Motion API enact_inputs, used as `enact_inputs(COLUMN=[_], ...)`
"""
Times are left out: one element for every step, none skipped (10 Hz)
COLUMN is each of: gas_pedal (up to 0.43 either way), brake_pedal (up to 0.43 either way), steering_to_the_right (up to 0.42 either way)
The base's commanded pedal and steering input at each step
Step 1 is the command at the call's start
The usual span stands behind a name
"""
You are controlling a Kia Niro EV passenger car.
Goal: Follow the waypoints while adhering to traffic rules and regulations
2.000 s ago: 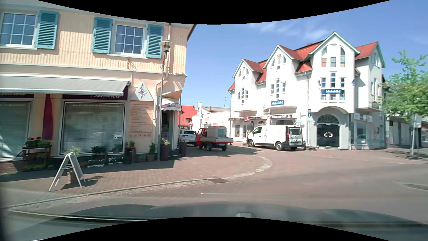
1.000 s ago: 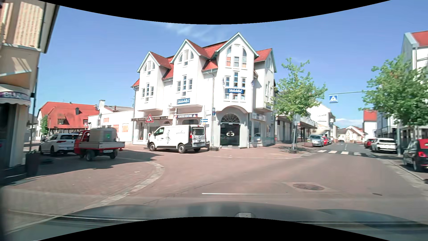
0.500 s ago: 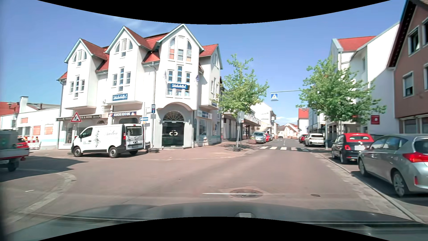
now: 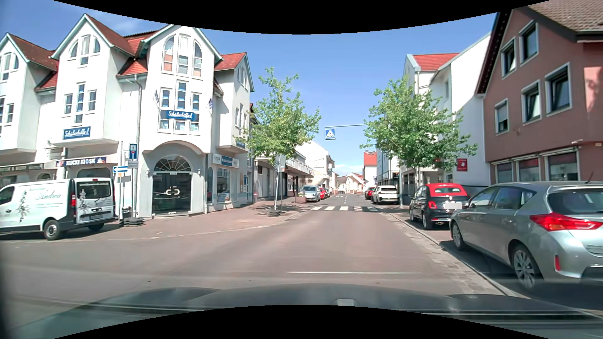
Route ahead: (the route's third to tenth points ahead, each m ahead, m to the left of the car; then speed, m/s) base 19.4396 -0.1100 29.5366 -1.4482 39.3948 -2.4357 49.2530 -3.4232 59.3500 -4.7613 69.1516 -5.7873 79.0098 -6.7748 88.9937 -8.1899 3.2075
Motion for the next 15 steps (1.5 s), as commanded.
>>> enact_inputs(gas_pedal=[0.098, 0.098, 0.098, 0.098, 0.098, 0.098, 0.098, 0.098, 0.098, 0.098, 0.098, 0.098, 0.098, 0.098, 0.087], brake_pedal=[0.0, 0.0, 0.0, 0.0, 0.0, 0.0, 0.0, 0.0, 0.0, 0.0, 0.0, 0.0, 0.0, 0.0, 0.0], steering_to_the_right=[0.258, 0.233, 0.194, 0.166, 0.13, 0.108, 0.089, 0.075, 0.051, 0.025, 0.014, 0.014, 0.013, 0.012, 0.007])
